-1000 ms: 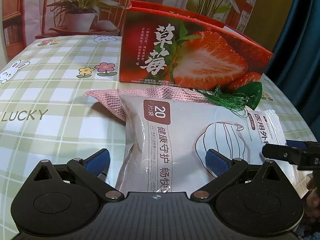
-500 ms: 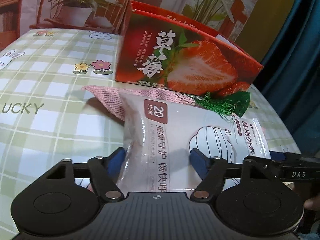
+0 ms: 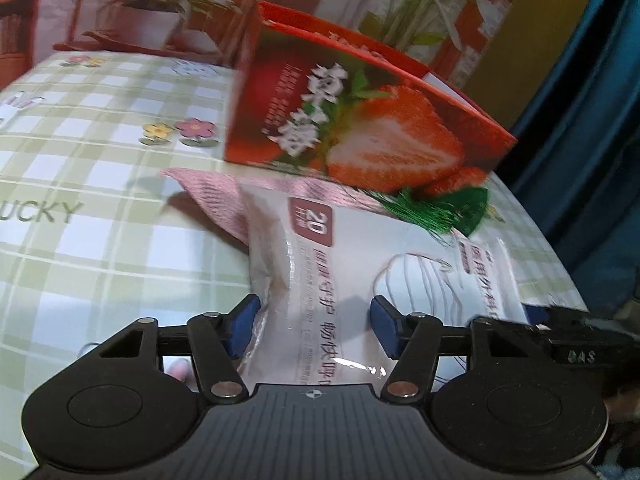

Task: Organize soft objects
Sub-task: 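Lift the mask package with the left gripper and carry it over the red box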

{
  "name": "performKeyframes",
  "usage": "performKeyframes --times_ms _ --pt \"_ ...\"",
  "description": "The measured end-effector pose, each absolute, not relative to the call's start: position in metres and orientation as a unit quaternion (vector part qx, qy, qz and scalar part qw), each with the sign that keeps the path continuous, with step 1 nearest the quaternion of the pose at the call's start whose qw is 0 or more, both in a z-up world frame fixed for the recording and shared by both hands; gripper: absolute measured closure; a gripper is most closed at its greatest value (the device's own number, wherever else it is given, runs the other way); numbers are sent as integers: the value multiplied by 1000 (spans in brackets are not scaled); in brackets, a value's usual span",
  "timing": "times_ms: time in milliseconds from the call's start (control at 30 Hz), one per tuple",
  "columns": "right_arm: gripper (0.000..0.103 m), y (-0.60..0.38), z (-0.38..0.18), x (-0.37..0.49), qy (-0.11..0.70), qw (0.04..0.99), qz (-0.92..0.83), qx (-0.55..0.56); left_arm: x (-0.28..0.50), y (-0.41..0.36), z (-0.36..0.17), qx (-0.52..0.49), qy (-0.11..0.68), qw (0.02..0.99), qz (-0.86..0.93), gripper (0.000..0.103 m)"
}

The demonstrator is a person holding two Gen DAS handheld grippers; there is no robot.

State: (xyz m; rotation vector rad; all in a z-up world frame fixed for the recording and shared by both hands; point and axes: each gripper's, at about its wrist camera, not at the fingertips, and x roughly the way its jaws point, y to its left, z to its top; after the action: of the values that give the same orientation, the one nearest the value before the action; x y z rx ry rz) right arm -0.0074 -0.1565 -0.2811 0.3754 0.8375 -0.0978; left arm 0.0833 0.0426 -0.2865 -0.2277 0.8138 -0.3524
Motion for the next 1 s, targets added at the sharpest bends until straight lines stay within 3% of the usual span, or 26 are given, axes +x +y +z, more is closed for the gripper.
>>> performKeyframes --times_ms 267,367,533,667,833,1000 --pt "18 -158 -280 -8 401 895 -53 187 85 49 -287 -129 392 897 -158 44" --pt "18 -157 -281 -8 402 896 -53 182 84 44 -289 -116 390 898 -169 37" --pt "18 -156 -280 -8 402 896 -53 179 83 44 -290 -112 390 897 -177 36" --pt "25 -157 -278 -10 396 898 -44 186 83 44 -288 -121 388 896 -181 36" --pt "39 -160 -276 -11 389 899 -42 196 81 45 -285 -131 383 895 -187 36" --pt "69 -178 -267 -15 374 894 -47 241 78 54 -274 -154 365 898 -191 37"
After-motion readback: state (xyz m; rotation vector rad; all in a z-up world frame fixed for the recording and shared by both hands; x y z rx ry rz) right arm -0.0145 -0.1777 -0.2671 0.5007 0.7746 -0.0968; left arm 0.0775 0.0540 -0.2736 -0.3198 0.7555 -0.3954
